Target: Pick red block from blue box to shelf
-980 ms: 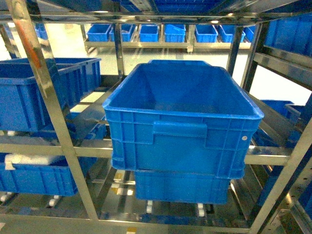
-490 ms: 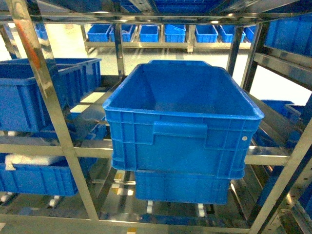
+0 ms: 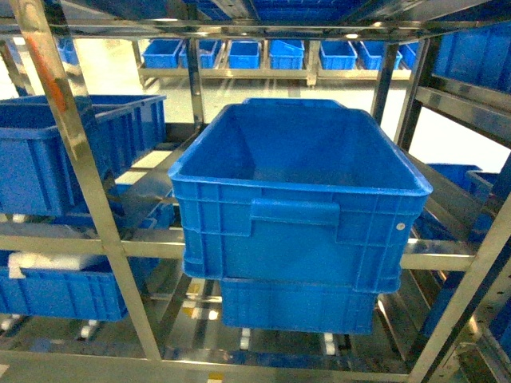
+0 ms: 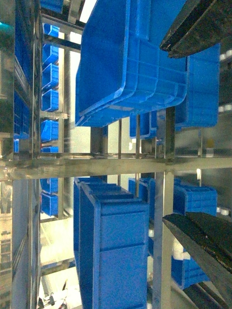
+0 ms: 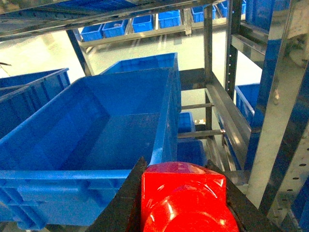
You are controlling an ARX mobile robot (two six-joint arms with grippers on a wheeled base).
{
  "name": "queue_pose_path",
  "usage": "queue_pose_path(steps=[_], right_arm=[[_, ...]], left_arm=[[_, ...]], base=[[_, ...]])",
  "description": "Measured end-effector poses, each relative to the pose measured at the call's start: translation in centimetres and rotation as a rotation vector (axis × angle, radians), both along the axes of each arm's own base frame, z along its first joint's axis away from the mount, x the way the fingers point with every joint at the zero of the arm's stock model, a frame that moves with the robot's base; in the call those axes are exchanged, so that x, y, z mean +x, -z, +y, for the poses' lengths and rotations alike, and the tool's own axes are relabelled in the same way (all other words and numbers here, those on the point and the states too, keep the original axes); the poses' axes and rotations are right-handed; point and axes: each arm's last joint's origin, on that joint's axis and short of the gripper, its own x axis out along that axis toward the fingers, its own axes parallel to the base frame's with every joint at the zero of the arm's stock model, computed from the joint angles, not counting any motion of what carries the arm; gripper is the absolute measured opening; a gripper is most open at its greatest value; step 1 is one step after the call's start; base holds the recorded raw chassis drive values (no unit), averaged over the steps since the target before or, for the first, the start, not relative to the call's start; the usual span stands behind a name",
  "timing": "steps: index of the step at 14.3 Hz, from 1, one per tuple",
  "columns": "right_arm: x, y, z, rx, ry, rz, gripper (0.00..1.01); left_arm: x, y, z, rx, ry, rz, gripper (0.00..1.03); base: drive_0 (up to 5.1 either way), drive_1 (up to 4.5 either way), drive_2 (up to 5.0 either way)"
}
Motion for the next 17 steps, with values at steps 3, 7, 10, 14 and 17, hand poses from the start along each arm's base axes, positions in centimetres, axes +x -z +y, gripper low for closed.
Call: queue_pose_path(steps=[3,7,10,14,17], right_arm=[[0.0,0.0,-0.01,0.0,0.001,0.0,0.27],[0.0,0.0,-0.01,0.0,0.001,0.0,0.27],[-0.02,-0.04,0.0,0.0,0.0,-0.002,0.27],[0.01,-0.07,0.0,0.001,0.0,-0.006,0.27],[0.0,-0.02,-0.01,0.0,0.0,-0.002,0.27]], left_arm=[[0.0,0.0,0.0,0.0,0.0,0.0,0.98],[0.0,0.0,0.0,0.0,0.0,0.0,0.98],[0.0,0.0,0.0,0.0,0.0,0.0,0.98],[0.0,-0.03,0.0,0.0,0.0,-0.003,0.98],[0.0,0.0,0.0,0.0,0.0,0.0,0.98]], base=[[0.0,0.0,0.0],[0.0,1.56,-1.6],[0.0,4.25,-4.3],[0.0,1.03,-1.0],[0.0,0.0,0.0]])
